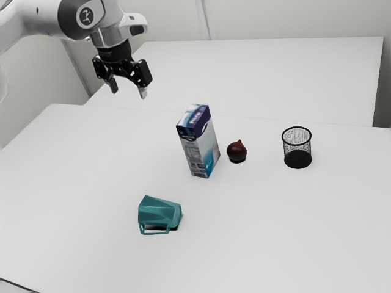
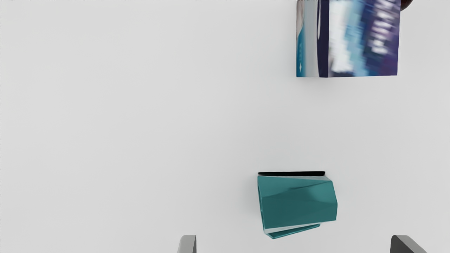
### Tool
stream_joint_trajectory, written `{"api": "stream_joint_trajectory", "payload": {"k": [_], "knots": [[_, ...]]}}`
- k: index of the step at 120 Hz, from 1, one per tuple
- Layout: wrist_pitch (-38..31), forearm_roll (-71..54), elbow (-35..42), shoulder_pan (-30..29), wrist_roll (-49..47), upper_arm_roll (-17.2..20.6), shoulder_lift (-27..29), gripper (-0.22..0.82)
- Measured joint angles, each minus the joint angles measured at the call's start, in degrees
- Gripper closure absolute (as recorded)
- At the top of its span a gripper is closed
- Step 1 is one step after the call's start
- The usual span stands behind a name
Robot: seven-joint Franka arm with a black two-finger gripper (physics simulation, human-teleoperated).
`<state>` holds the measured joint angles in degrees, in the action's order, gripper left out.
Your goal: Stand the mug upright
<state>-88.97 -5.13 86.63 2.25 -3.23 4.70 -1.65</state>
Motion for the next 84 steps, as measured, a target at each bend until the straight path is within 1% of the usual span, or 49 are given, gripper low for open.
{"api": "stream_joint_trajectory", "payload": {"k": [48,67,84], "knots": [[2.31,0.12,-0.76,0.07,-0.12,-0.03,0.24,0.0],[2.63,0.55,2.86,-0.52,-0.18,-0.08,0.81,0.0],[2.41,4.24,7.83,-1.54,0.47,-0.18,3.52,0.0]]}}
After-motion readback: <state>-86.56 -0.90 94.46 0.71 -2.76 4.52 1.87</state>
